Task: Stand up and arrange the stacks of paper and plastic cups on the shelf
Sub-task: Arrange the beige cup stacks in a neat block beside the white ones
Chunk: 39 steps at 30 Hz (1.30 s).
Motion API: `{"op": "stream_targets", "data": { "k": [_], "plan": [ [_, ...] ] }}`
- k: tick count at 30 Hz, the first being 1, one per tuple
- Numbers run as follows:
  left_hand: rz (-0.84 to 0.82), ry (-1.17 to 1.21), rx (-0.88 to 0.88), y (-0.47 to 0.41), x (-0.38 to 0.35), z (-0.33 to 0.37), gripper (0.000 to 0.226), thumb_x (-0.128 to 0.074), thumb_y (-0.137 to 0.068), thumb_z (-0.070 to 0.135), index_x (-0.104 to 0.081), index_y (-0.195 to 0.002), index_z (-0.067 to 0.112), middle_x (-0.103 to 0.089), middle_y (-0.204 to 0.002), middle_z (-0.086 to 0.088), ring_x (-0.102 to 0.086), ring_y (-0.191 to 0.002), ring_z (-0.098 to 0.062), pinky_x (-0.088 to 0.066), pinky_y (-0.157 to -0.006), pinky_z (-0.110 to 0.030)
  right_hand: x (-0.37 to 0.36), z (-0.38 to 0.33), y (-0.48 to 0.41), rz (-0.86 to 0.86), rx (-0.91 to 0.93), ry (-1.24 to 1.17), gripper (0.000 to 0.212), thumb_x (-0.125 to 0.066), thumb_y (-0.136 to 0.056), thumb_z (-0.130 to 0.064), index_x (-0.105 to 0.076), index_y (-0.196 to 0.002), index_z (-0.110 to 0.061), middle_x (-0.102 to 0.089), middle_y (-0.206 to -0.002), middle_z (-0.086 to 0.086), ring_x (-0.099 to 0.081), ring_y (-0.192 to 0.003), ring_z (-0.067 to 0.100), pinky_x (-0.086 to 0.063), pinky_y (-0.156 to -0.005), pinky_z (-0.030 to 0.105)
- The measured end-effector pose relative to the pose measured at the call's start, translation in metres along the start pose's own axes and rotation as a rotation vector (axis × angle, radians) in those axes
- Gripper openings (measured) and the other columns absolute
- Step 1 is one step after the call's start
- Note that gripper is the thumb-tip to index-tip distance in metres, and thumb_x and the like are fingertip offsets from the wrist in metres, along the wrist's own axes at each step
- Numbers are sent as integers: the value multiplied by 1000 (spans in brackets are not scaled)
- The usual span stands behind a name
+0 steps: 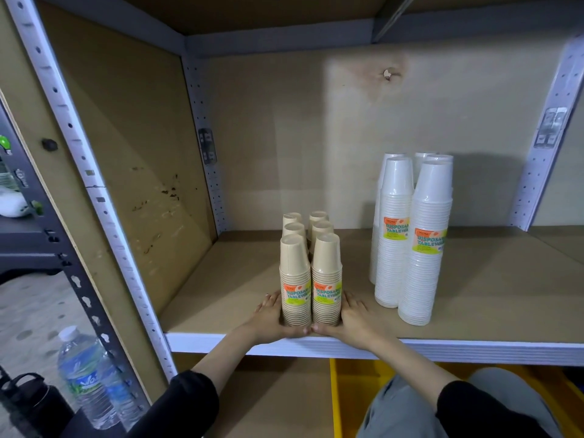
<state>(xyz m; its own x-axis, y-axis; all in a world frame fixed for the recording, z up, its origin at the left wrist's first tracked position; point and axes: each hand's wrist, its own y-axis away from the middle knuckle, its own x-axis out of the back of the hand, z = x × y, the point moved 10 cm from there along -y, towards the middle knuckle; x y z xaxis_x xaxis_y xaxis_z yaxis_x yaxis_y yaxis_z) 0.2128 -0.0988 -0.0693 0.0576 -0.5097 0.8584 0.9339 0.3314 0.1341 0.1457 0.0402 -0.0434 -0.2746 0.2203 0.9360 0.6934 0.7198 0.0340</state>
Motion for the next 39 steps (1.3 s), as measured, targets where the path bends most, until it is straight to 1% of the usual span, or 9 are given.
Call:
{"op": "stream_targets", "data": {
  "k": [4,10,12,15,17,22,28,32,39],
  "plan": [
    [-1,-7,0,2,0,-1,122,-47,-45,85,-17,-148,27,-21,-157,-2,-17,-144,-27,-21,-119,-48,0,4,0,4,-16,3,155,-2,-19,-99,-12,-150,-16,-18,-159,6,-20,-146,21,-16,-119,36],
    [-8,-70,13,20,3,-3,136,-42,-37,87,-11,-151,19,-11,-159,-3,-13,-147,-22,-16,-121,-36,-3,16,11,-66,-33,60,167,6,-10,-99,-10,-151,-11,-9,-160,7,-11,-148,20,-10,-120,33],
    [-7,-69,21,27,6,-6,136,-44,-38,85,-15,-150,15,-13,-160,-3,-16,-147,-19,-17,-121,-32,-3,15,18,-88,-24,63,145,-17,-37,-100,-11,-151,-11,-9,-160,6,-11,-148,21,-11,-120,33],
    [43,-94,28,35,15,-9,100,-62,-66,64,-31,-146,12,-27,-156,-2,-28,-143,-17,-24,-117,-28,2,16,23,-37,-18,60,93,-50,-80,-65,-19,-150,-11,-14,-160,4,-17,-146,20,-17,-119,32],
    [109,-178,13,42,23,-9,75,-65,-79,47,-41,-141,12,-39,-150,0,-39,-136,-17,-31,-111,-27,5,16,25,-20,-13,46,85,-52,-83,-59,-25,-148,-11,-18,-159,2,-22,-145,19,-22,-117,31],
    [209,-346,-28,64,34,-1,45,-54,-87,45,-56,-120,14,-54,-129,3,-52,-118,-17,-43,-92,-28,21,22,33,93,-18,6,60,-54,-86,-52,-53,-132,-14,-50,-141,1,-48,-127,16,-39,-100,28],
    [239,-335,-207,81,21,51,78,-15,-70,59,-62,-113,14,-62,-119,-1,-57,-113,-23,-48,-85,-35,33,39,46,232,-28,-60,31,-54,-90,-33,-71,-98,-8,-70,-104,4,-63,-94,20,-48,-79,33],
    [148,-360,-280,71,-8,102,42,-33,-96,36,-51,-128,15,-54,-132,-1,-49,-122,-19,-41,-95,-31,39,54,59,263,-23,-102,28,-53,-91,-31,-70,-105,-13,-67,-108,-2,-62,-97,16,-48,-80,28],
    [38,-271,-254,35,-52,164,42,-38,-99,28,-44,-131,3,-49,-136,-17,-48,-124,-33,-38,-99,-38,58,111,89,302,-137,-208,23,-60,-87,-31,-72,-95,-12,-65,-93,-6,-63,-96,15,-46,-81,28]
  ]
}}
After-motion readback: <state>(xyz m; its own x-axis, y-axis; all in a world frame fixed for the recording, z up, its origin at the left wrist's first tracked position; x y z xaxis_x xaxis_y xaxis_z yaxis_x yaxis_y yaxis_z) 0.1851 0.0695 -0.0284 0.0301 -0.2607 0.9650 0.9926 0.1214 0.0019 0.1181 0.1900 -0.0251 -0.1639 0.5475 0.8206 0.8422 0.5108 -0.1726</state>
